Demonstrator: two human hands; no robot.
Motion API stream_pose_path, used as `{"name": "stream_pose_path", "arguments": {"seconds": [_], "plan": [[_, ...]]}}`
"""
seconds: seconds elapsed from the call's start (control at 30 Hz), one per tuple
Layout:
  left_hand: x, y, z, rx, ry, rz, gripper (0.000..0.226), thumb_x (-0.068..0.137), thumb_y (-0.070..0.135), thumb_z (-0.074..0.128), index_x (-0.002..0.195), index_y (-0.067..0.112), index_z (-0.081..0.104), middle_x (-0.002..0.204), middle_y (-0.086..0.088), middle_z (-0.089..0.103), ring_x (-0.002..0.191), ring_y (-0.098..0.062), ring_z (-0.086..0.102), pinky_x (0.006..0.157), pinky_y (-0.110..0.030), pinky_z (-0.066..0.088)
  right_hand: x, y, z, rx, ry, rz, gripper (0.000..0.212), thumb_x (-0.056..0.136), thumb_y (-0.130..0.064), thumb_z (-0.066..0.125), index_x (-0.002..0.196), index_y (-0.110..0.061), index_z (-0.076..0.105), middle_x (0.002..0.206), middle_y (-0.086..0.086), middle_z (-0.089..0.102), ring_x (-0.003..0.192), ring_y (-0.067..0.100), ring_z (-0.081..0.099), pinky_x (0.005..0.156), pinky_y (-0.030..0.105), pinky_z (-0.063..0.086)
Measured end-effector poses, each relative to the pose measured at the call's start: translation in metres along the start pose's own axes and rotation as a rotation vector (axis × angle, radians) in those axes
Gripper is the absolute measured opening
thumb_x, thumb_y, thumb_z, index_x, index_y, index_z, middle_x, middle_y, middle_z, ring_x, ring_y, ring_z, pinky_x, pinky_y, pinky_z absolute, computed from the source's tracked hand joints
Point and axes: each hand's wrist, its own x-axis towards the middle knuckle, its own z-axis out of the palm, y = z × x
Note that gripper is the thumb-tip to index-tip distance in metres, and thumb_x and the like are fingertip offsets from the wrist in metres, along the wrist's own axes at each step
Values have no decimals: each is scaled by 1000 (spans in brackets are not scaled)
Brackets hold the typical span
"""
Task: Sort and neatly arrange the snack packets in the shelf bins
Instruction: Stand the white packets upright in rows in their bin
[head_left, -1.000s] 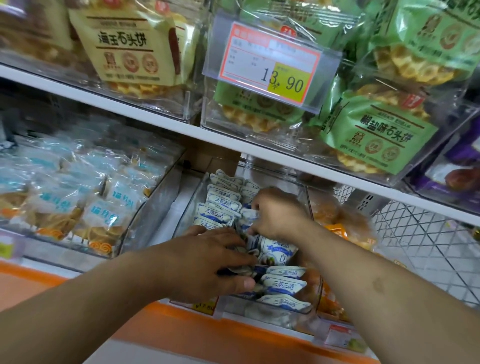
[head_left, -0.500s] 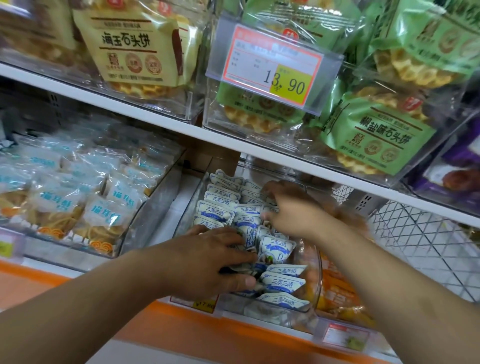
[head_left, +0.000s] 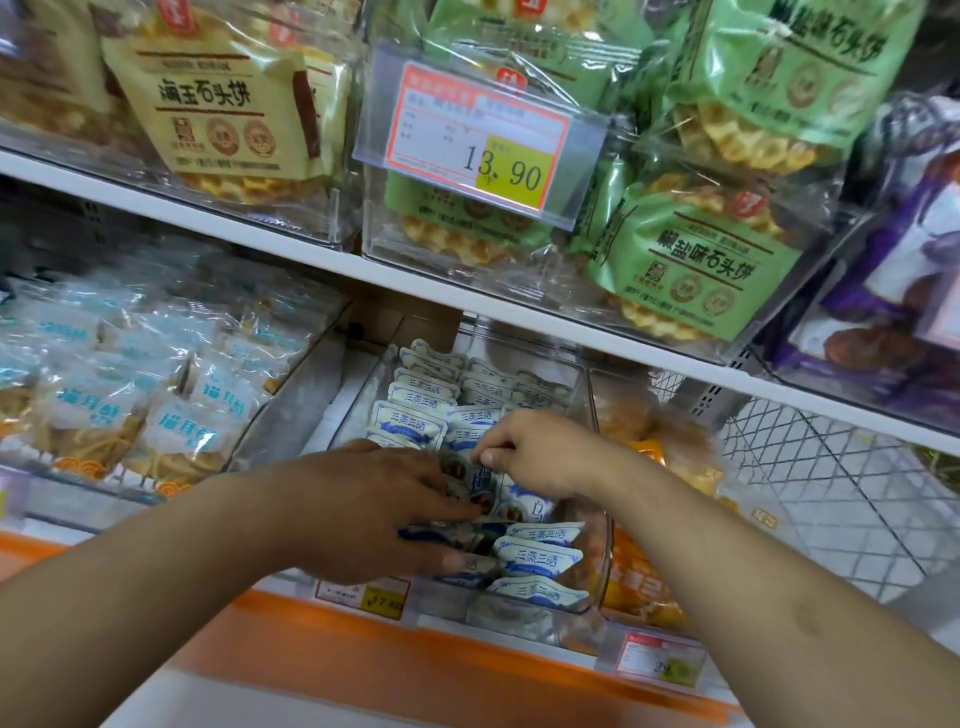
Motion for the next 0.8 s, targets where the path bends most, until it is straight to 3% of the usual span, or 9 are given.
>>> {"name": "stream_pose_path", "arguments": {"seconds": [0.1,0.37,0.47,0.57,0.67,0.73,0.8], "plan": [[0,-3,-1,-15,-8,6,59,95,75,33,151,62,21,157,26,25,141,-3,24,112,-25,20,13,-5,8,53,-15,-9,28,106,-25,60,131,-23,73,129,-2,73,116,16,65,92,29,50],[0,-7,2,-31,6,2,60,93,76,36,151,61,25,156,22,27,143,-6,27,115,-29,26,27,-5,26,61,20,22,31,85,-1,72,100,-26,84,90,-9,80,86,9,72,75,29,61],[0,-6,4,-45,38,-6,60,94,76,32,151,59,27,158,23,27,144,-5,26,117,-33,25,18,-6,16,158,161,47,16,85,-5,80,84,-20,83,78,-7,78,69,-2,70,67,21,57],[1,-4,8,-156,144,-17,56,94,77,27,144,56,42,150,27,41,127,6,40,115,-35,33,0,-2,0,364,388,123,20,88,-9,81,78,-25,75,78,-9,74,67,2,68,60,14,54],[3,-1,12,-247,263,-96,51,96,74,28,127,45,56,117,18,62,105,-4,57,94,-35,49,-27,-4,-11,506,598,137,17,88,-18,83,81,-28,72,82,-13,72,72,-1,64,54,4,42],[6,2,13,-315,310,-159,48,95,73,35,126,41,54,113,17,65,99,-6,60,85,-33,52,-47,-9,-12,648,665,104,15,90,-20,82,83,-26,70,70,-16,70,59,-8,59,51,4,38],[9,7,11,-483,369,-197,50,90,74,46,126,40,50,118,18,64,101,-5,62,85,-32,54,-65,-16,-9,849,676,64,13,92,-13,79,86,-20,70,58,-16,67,48,-8,56,51,6,38]]}}
